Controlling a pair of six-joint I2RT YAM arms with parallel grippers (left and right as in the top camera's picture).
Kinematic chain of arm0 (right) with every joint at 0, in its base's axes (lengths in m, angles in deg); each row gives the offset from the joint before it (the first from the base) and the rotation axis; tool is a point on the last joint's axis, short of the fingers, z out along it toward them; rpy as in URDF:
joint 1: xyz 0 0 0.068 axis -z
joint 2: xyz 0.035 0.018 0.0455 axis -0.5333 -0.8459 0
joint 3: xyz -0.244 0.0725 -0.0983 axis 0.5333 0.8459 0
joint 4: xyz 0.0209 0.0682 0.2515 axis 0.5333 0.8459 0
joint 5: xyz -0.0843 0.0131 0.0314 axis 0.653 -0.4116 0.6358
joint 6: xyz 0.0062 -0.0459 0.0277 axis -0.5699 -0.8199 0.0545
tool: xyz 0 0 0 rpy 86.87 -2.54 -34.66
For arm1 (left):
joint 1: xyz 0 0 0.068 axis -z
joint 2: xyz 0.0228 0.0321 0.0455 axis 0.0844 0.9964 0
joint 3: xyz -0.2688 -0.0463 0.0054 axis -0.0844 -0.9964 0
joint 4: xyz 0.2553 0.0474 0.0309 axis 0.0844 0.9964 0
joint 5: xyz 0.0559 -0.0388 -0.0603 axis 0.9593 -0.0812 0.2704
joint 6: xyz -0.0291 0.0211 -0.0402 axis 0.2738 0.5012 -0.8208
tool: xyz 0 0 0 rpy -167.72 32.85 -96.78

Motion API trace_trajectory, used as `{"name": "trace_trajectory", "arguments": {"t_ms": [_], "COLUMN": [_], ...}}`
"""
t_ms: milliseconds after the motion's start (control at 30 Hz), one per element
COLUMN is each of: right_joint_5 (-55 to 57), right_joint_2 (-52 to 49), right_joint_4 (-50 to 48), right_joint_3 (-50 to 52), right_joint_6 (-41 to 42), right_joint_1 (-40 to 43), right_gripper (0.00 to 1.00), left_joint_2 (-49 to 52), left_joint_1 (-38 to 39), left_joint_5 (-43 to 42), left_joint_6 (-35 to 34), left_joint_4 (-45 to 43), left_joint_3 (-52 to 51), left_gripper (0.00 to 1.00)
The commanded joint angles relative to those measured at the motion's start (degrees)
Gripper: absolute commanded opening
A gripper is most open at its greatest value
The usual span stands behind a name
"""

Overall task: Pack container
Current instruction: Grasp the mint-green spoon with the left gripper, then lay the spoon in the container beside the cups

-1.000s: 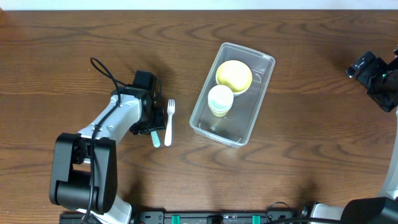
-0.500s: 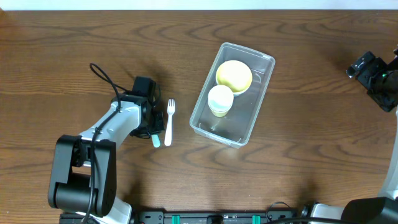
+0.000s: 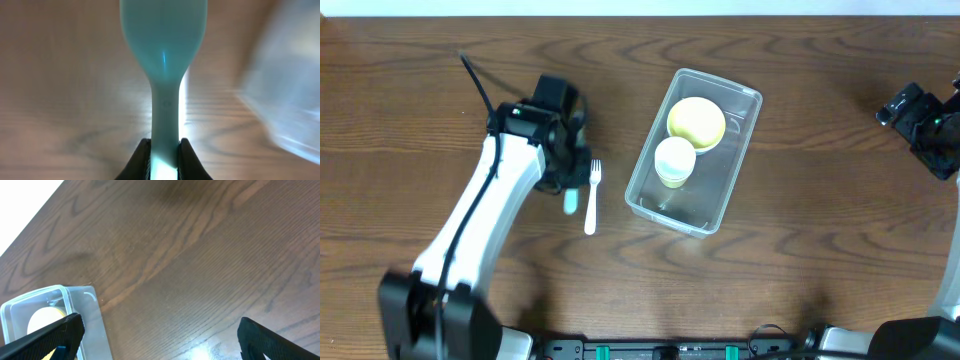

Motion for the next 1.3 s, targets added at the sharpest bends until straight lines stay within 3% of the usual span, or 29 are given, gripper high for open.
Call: {"name": "trace_trajectory", "arguments": {"t_ms": [0, 300, 467, 633, 667, 733, 767, 933, 1133, 1267], "right_joint_5": [-0.02, -0.02, -0.02, -0.04, -0.04, -0.04, -0.04, -0.04, -0.04, -0.02], "right_joint_2": [0.31, 0.31, 0.31, 0.31, 0.31, 0.31, 0.31, 0.31, 0.31, 0.31], "right_joint_4": [0.0, -0.02, 0.0, 0.0, -0.02, -0.02, -0.02, -0.02, -0.02, -0.02], "right_joint_3": [-0.2, -0.2, -0.2, -0.2, -0.2, -0.2, -0.2, -0.2, -0.2, -0.2], "right_joint_6": [-0.2, -0.2, -0.2, -0.2, -0.2, -0.2, -0.2, -0.2, -0.2, -0.2], "right_joint_1": [0.35, 0.35, 0.35, 0.35, 0.35, 0.35, 0.35, 0.35, 0.35, 0.35], "right_gripper": [0.99, 0.99, 0.99, 0.99, 0.99, 0.99, 0.99, 0.99, 0.99, 0.99], "left_joint_2": [-5.73, -3.17, 4.28, 10.56, 11.1, 11.19, 10.69, 5.05, -4.9, -6.32], "left_joint_1": [8.55, 29.88, 32.09, 32.2, 32.3, 32.63, 32.83, 32.48, 29.53, 21.66], "left_joint_5": [-0.63, 3.63, 4.15, 4.11, 4.11, 4.15, 4.15, 4.15, 7.41, 9.09], "left_joint_6": [6.8, 28.72, 34.05, 34.51, 34.51, 33.51, 32.13, 26.84, 26.67, 18.75], "left_joint_4": [1.03, -8.57, -13.07, -14.62, -14.56, -14.29, -13.9, -9.05, -1.31, 2.51], "left_joint_3": [7.63, 7.52, 7.5, 7.5, 7.5, 7.65, 8.11, 11.5, 11.93, 11.61], "left_gripper": [0.06, 0.06, 0.06, 0.06, 0.09, 0.38, 0.7, 0.98, 0.98, 0.98]}}
